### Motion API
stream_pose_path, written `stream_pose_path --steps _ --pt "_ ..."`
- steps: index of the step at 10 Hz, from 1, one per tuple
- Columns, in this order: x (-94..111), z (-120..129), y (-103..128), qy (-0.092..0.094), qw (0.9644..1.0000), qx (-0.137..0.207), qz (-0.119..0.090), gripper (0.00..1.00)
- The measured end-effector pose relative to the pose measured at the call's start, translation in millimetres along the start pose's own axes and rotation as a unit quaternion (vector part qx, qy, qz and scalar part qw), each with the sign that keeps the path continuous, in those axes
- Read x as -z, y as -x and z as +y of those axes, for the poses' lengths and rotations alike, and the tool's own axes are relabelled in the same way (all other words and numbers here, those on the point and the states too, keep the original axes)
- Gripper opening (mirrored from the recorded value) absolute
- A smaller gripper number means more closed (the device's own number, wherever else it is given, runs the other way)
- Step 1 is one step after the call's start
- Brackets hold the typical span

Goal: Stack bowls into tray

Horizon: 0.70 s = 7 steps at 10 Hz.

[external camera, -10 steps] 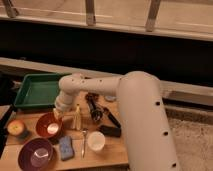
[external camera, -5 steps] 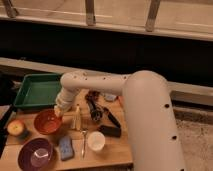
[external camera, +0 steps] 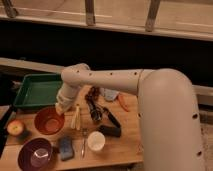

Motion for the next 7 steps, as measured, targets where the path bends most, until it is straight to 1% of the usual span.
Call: stream_pose_path --steps 1,2,3,4,5,7 --pt "-2.1 12.5 -4.1 -0.005 0.9999 0.008 0.012 0.0" --pt "-9.4 30.3 -9.1 -0.007 0.9994 0.019 0.028 0.0" --pt "-15.4 41.8 -12.4 -0.007 0.9989 0.026 0.038 0.0" --pt "-22.7 53.2 -14.9 -0.003 0.9983 0.033 0.048 0.0" --pt "-33.4 67.5 -16.9 0.004 0.9971 0.044 0.062 0.0" --pt "-54.8 87.6 -19.3 0.022 0.9943 0.059 0.086 0.0"
